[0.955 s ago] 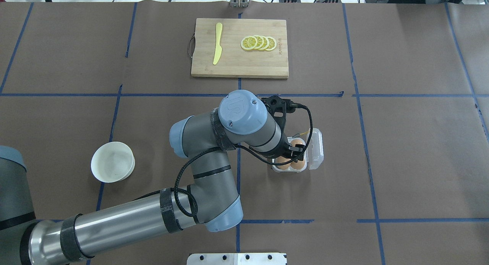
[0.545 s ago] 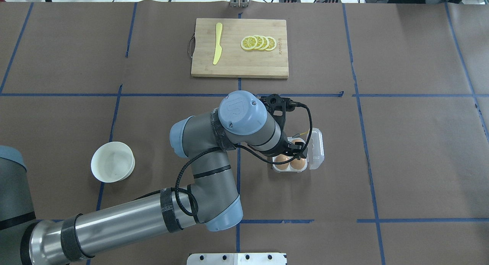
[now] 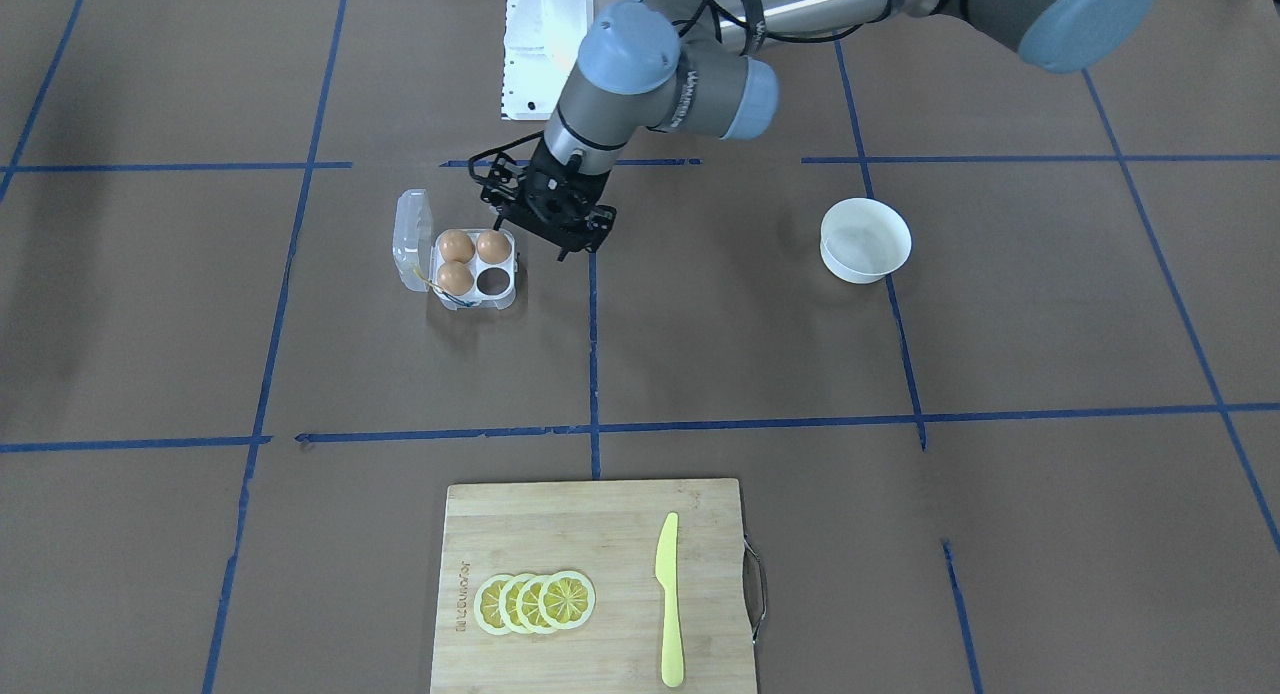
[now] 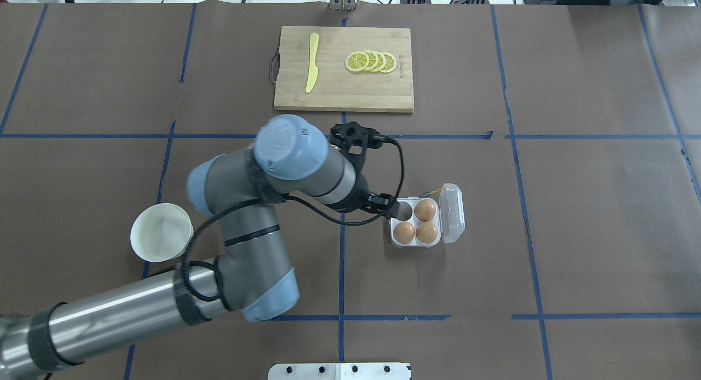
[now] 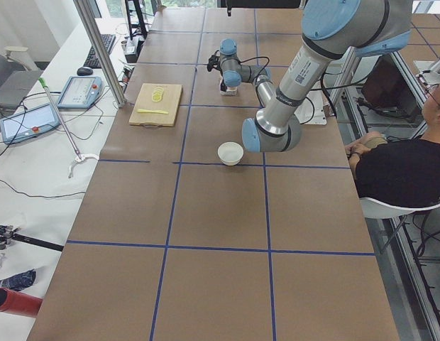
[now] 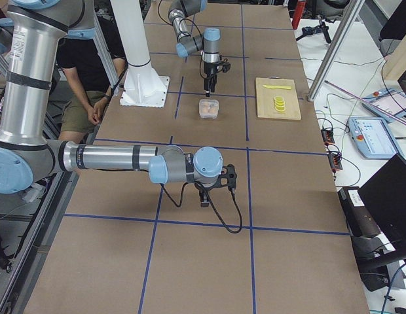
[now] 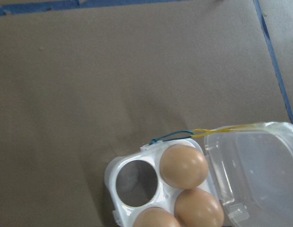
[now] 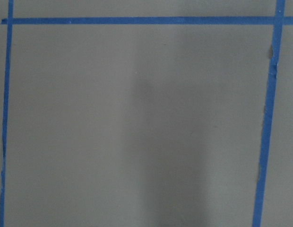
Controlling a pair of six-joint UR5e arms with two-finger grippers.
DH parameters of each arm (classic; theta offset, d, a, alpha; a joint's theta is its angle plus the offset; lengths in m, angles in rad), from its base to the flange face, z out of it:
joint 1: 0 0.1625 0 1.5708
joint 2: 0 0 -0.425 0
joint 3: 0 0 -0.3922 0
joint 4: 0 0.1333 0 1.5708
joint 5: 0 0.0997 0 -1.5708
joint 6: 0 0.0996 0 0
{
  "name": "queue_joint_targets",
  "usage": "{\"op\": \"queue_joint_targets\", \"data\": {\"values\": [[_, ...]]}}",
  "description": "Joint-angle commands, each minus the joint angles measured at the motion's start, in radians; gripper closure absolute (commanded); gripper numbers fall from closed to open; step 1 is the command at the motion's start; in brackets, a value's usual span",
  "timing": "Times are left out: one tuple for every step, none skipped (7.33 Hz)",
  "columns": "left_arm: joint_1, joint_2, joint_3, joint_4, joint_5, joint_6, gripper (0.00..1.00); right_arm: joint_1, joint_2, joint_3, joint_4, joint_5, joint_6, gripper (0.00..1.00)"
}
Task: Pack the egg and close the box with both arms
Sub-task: 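Open the left gripper to release the egg and lift away, then swing the clear lid shut with the right gripper while the left arm withdraws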
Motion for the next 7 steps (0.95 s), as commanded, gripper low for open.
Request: {"op": "queue_joint_targets", "data": {"values": [[-0.111,0.161,-0.211,0.126,-0.049,0.187,0.13,-0.208,0.048,0.001,0.319,-0.130,0.467,0.00],[-0.170,0.201,-0.262,0.163,-0.064,0.283,0.13,-0.338,0.127,0.001,0.408,-0.212,0.742,0.00],[-0.248,0.273,-0.296,0.176,-0.069,0.372,0.13,-0.470,0.201,0.004,0.424,-0.344,0.916,0.00],[-0.307,0.345,-0.317,0.174,-0.078,0.495,0.13,-0.565,0.255,0.020,0.421,-0.432,1.007,0.00],[-0.353,0.411,-0.325,0.173,-0.090,0.601,0.13,-0.654,0.331,0.018,0.415,-0.470,1.119,0.00],[-0.411,0.450,-0.325,0.173,-0.092,0.702,0.13,-0.766,0.394,0.021,0.414,-0.595,1.216,0.00],[-0.442,0.488,-0.325,0.174,-0.092,0.799,0.13,-0.854,0.504,0.021,0.341,-0.677,1.322,0.00]]}}
